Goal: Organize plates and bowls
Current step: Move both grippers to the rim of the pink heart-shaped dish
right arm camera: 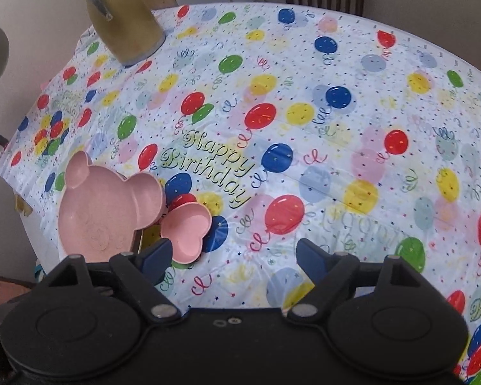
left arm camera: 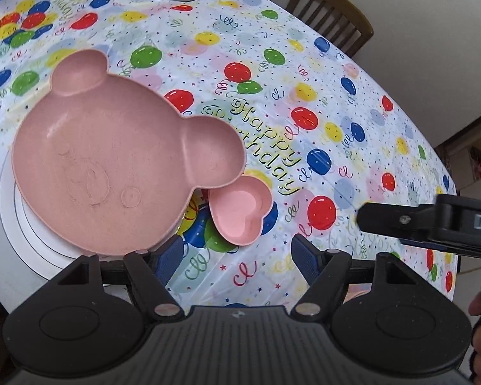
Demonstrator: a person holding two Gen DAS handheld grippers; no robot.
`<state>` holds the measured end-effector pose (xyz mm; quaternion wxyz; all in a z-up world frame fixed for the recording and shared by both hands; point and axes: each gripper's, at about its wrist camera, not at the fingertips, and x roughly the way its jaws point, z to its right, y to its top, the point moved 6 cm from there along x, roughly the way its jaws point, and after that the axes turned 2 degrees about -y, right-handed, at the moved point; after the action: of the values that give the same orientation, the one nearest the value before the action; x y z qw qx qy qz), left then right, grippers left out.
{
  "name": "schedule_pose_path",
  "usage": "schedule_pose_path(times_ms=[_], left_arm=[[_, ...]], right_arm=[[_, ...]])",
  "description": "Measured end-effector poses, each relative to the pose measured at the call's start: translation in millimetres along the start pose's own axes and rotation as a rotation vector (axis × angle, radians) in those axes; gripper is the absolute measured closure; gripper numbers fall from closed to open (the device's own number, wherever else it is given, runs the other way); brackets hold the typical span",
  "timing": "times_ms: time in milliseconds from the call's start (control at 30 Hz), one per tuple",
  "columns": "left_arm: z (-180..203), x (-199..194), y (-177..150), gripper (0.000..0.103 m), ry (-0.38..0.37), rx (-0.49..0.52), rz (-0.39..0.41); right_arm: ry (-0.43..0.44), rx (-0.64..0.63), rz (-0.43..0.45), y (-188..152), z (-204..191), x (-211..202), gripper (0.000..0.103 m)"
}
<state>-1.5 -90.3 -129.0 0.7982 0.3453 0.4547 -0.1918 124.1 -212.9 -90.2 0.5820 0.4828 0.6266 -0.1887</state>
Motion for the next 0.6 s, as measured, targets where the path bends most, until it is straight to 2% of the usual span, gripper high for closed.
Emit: schedule_pose_path(times_ms=[167, 367, 533, 600], left_arm=[[0.6, 6.6, -8.0, 0.030, -0.040, -0.072, 0.019], [-9.3, 19.4, -13.9, 0.031, -0.041, -0.165, 0.022], [-12.9, 25.6, -11.4, 0.036, -0.053, -0.233, 0.044], [-13.7, 30.2, -12.4, 0.046, -0.060, -0.268, 0.040]], right_arm=[[-0.005, -0.055, -0.041, 9.0, -5.5, 21.6, 0.025], [-0.005, -0.100, -0.088, 19.7, -9.4, 47.0, 0.030], [0.000, -0.135, -0.123, 27.0, -15.1, 66.7, 0.035], [0.004, -0.149, -0.137, 28.2, -17.9, 74.1, 0.041]])
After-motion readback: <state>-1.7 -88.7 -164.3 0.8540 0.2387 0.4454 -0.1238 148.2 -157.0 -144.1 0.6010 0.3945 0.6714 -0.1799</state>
